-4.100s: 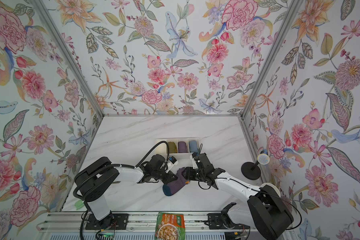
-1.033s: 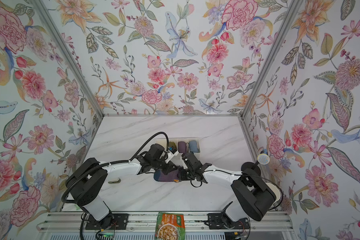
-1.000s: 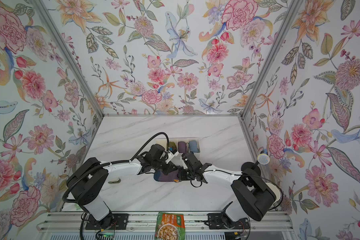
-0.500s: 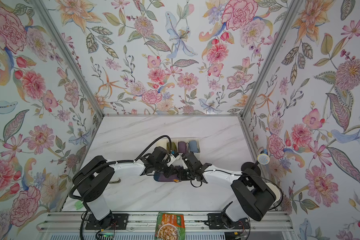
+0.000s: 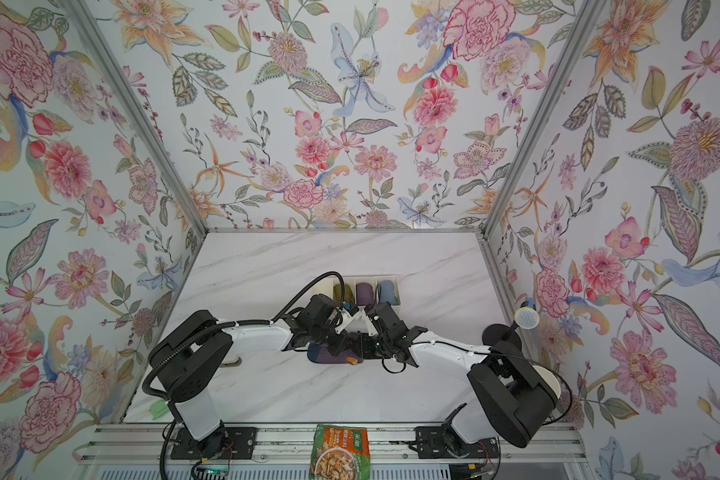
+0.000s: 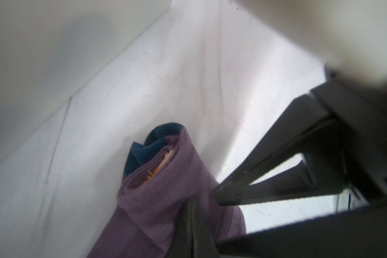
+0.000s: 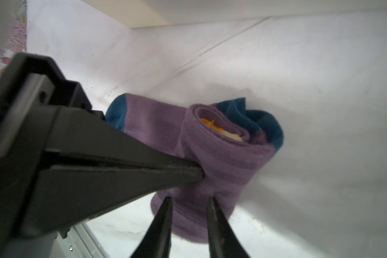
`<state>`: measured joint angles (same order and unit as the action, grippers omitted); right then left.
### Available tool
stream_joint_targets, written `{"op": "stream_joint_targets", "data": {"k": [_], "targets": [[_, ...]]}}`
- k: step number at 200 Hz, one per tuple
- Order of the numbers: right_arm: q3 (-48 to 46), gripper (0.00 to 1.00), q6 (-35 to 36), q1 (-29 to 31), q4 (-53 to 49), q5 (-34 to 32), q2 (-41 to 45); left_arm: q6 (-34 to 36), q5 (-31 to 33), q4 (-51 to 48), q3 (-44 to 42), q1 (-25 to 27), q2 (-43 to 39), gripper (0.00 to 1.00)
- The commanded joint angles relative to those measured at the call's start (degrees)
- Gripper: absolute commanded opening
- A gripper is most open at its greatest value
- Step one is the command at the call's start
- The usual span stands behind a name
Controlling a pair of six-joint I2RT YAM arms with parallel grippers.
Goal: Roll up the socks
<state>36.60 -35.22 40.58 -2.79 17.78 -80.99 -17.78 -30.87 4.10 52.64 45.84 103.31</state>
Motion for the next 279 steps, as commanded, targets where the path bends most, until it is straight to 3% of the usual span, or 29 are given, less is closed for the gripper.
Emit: {"op": "stream_joint_targets", "data": {"k": [1,55,117,279], "targets": [[-2.39,0.33,-1.8,-1.6,2.87,3.64,4.01,0.99,3.62,-3.1,-2.4,0.65,2.6,0.0],[-9.01,0.4,-6.06,-5.93,7.0,6.73,7.6,0.29,3.92,0.82,-5.38,0.56,2.09,0.0],[-11.48,0.4,-9.2,-5.95,14.4,9.24,3.98,-0.04,3.76,5.47,-9.44,0.47,-0.25,0.0],[-12.28,0.42,-10.3,-5.42,20.74,10.42,-2.24,-3.27,0.38,12.19,-15.02,-1.84,-0.32,0.0]]}}
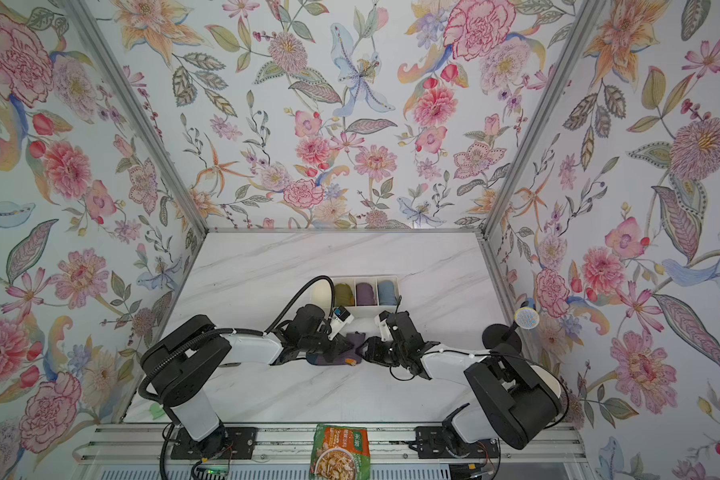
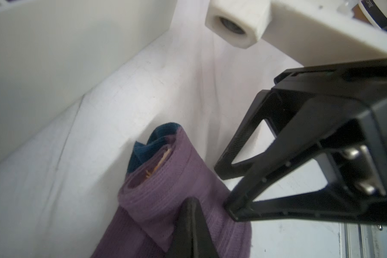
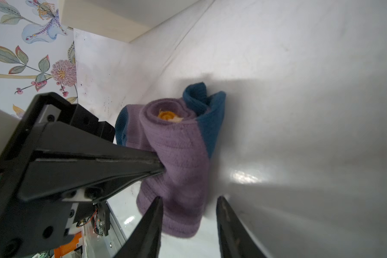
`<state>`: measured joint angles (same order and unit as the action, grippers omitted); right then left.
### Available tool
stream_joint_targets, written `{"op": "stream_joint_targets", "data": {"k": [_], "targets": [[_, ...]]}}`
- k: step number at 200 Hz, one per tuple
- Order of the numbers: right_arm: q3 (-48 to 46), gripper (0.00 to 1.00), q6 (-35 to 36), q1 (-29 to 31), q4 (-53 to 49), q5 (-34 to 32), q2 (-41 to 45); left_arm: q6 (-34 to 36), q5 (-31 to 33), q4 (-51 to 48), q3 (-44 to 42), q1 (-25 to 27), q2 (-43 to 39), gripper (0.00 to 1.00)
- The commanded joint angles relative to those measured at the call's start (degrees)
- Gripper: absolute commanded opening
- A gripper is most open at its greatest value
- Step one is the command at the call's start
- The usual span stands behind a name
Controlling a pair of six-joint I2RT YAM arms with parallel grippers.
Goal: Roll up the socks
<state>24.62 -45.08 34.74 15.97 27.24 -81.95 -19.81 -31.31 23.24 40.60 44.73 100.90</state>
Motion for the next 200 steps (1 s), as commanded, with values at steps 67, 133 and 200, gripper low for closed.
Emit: {"op": "stream_joint_targets", "data": {"k": [67,133,200], "targets": [[0.05,0.43,-0.68,1.12,3.98,1.24,-3.75,-3.67,-1.33,-2.01,-5.92,-1.92,3.28,0.0],[1.2,0.44,-1.05,1.91,6.18,1.94,-5.97,-5.41,-2.53,1.51,-7.78,-2.17,4.83,0.0],[2.31,0.42,-1.41,1.93,7.08,1.68,-8.4,-5.96,-2.97,2.5,-8.11,-2.12,5.0,0.0]]}}
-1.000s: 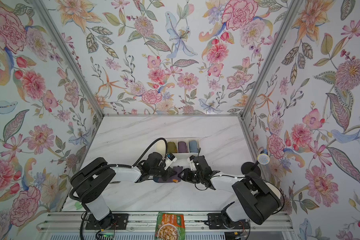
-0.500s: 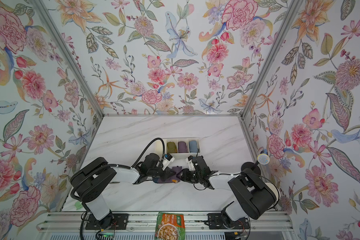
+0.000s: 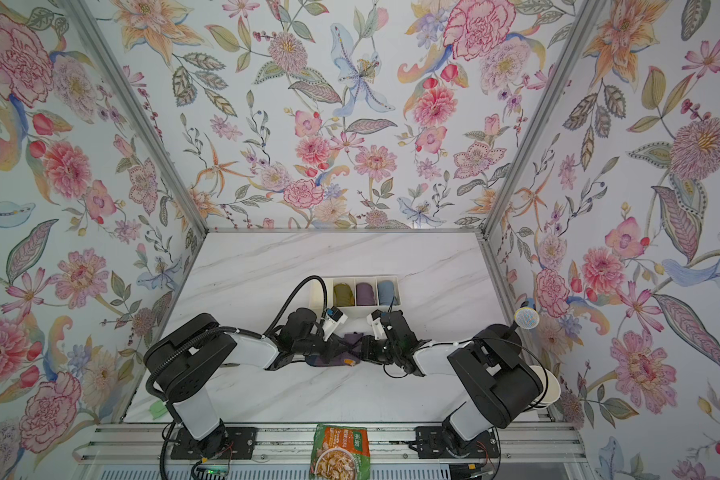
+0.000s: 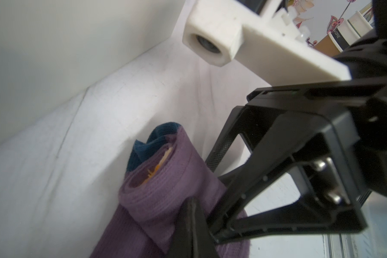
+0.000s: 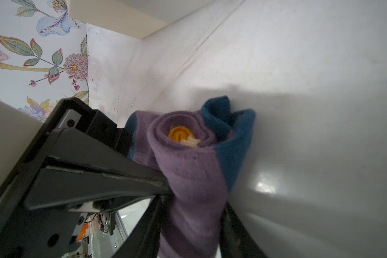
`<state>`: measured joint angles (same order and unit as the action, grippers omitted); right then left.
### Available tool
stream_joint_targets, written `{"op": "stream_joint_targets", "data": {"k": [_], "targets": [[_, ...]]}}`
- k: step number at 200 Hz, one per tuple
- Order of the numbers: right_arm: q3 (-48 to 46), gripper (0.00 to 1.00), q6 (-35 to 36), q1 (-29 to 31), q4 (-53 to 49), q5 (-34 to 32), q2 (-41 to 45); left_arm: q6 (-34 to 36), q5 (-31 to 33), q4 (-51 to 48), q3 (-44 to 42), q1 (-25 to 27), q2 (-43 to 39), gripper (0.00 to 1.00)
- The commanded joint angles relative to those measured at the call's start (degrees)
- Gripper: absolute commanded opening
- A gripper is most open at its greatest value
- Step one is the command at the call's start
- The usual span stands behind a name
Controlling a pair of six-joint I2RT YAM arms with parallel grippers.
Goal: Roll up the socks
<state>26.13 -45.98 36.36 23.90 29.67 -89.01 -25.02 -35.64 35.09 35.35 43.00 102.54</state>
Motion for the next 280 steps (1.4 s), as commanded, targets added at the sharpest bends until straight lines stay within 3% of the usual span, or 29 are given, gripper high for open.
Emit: {"op": "stream_joint_targets", "data": {"k": [1,107,193,280], "targets": [[0.83,0.42,-0.52,0.3,-0.82,-0.79,-1.34,-0.75,1.36,-9.34,-2.85,-0.43,3.36,0.0],[2.84,0.11,2.04,2.87,-6.95,-4.56,-0.32,-1.27,1.84,-9.89,-1.91,-0.46,2.09,0.0],[6.9,0.11,5.75,3.98,-15.77,-7.96,-0.02,1.07,11.58,-23.98,-0.69,-1.41,-11.13,0.05],[9.47,0.11,9.06,4.07,-20.2,-8.11,-0.25,-1.45,17.0,-24.01,-5.21,-1.52,-11.73,0.0]]}}
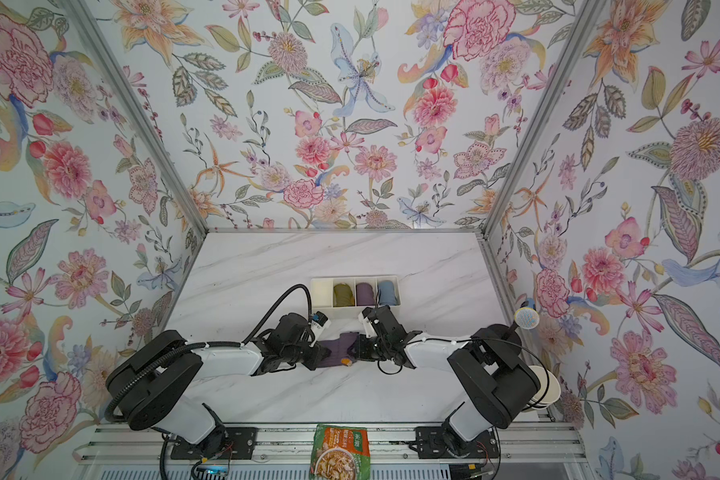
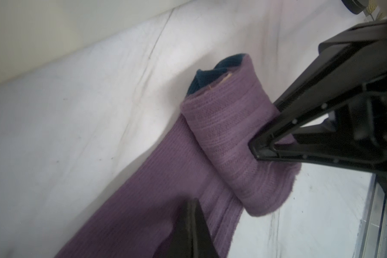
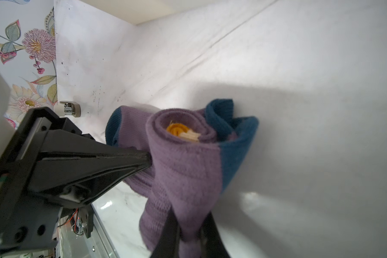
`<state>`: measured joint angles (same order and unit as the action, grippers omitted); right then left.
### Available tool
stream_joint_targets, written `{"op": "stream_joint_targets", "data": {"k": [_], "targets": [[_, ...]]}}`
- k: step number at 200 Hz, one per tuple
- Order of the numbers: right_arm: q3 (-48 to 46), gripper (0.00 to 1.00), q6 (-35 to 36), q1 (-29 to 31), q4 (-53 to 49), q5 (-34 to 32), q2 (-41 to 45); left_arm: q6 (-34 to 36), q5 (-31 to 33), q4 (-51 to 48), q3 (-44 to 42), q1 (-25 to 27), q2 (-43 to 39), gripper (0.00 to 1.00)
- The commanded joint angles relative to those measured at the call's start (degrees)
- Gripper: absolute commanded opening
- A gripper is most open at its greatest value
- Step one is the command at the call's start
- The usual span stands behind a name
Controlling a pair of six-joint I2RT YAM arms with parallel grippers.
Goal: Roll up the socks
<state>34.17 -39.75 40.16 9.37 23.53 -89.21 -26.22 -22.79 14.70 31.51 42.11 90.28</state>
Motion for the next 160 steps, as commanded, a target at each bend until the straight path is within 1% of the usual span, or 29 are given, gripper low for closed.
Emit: {"op": "stream_joint_targets", "data": {"k": [1,47,83,115,160], "targets": [[1.51,0.11,2.88,0.27,-5.8,-1.94,-0.03,-0.29,4.19,-3.62,-1.36,-0.58,0.66,0.0],[5.6,0.11,10.24,-0.67,-15.0,-2.11,-1.13,0.27,3.64,-3.57,-2.55,-1.95,3.67,0.0],[7.9,0.1,13.91,-1.05,-20.21,-3.72,-2.32,0.2,3.0,-2.29,-4.24,-3.24,4.44,0.0],[9.13,0.1,14.96,-0.88,-22.89,-6.33,-2.47,0.14,2.1,-1.02,-4.79,-3.59,5.92,0.0],[11.74,0.1,13.4,0.85,-24.89,-8.84,-2.59,-0.48,-1.56,1.61,-4.54,-3.42,6.7,0.0]]}}
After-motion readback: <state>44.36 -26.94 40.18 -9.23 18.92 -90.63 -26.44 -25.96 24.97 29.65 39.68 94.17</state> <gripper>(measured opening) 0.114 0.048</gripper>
